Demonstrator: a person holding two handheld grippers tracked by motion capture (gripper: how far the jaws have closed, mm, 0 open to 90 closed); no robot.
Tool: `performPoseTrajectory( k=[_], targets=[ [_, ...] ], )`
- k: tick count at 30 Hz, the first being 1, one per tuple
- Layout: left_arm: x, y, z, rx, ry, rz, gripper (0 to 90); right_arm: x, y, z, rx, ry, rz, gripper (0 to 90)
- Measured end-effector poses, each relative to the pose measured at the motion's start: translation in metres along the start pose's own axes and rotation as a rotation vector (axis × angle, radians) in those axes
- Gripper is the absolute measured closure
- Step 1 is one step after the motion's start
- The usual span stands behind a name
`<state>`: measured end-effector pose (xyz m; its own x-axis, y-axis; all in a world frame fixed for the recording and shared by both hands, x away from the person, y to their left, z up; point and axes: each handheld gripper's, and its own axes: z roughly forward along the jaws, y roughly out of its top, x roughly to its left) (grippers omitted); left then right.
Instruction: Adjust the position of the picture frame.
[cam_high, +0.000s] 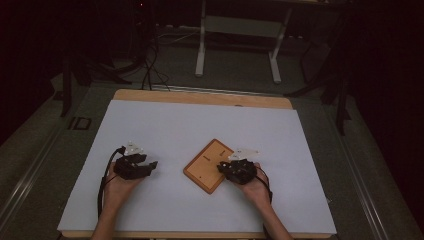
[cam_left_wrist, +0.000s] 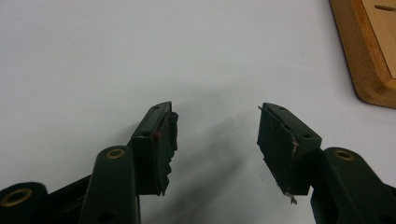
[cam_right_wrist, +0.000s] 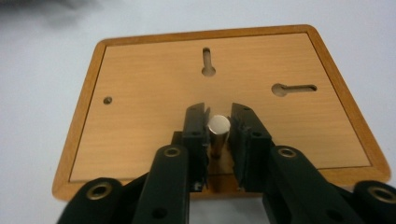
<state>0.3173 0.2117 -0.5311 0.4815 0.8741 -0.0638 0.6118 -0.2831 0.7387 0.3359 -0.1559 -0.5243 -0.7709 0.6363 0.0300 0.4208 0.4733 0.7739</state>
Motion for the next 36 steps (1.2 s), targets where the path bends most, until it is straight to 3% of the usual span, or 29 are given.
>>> performPoseTrajectory(
  k=[8, 14, 17, 21, 27, 31, 36],
  targets=[
    [0.001, 0.0, -0.001, 0.002, 0.003, -0.003, 45.7, 0.007, -0.005, 0.001, -0.042, -0.056, 0.04, 83.1],
    [0.001, 0.0, -0.001, 0.001, 0.008, -0.003, 45.8, 0.012, -0.004, 0.003, -0.054, -0.102, 0.029, 83.7],
    [0.003, 0.0, -0.001, 0.001, 0.015, -0.008, 45.9, 0.01, -0.003, 0.002, -0.056, -0.102, 0.039, 83.9],
    [0.003, 0.0, -0.001, 0.002, 0.018, -0.009, 46.0, 0.01, 0.001, -0.005, -0.099, -0.108, 0.022, 84.0],
    [0.001, 0.0, -0.001, 0.005, 0.017, -0.001, 46.1, 0.011, 0.005, -0.011, -0.121, -0.114, -0.001, 84.0],
    [0.002, 0.0, 0.0, 0.007, 0.018, 0.001, 46.3, 0.016, 0.01, -0.016, -0.138, -0.106, -0.034, 84.1],
    [0.002, 0.0, -0.001, 0.004, 0.022, -0.003, 46.4, 0.023, 0.016, -0.024, -0.17, -0.059, -0.065, 84.2]
  ],
)
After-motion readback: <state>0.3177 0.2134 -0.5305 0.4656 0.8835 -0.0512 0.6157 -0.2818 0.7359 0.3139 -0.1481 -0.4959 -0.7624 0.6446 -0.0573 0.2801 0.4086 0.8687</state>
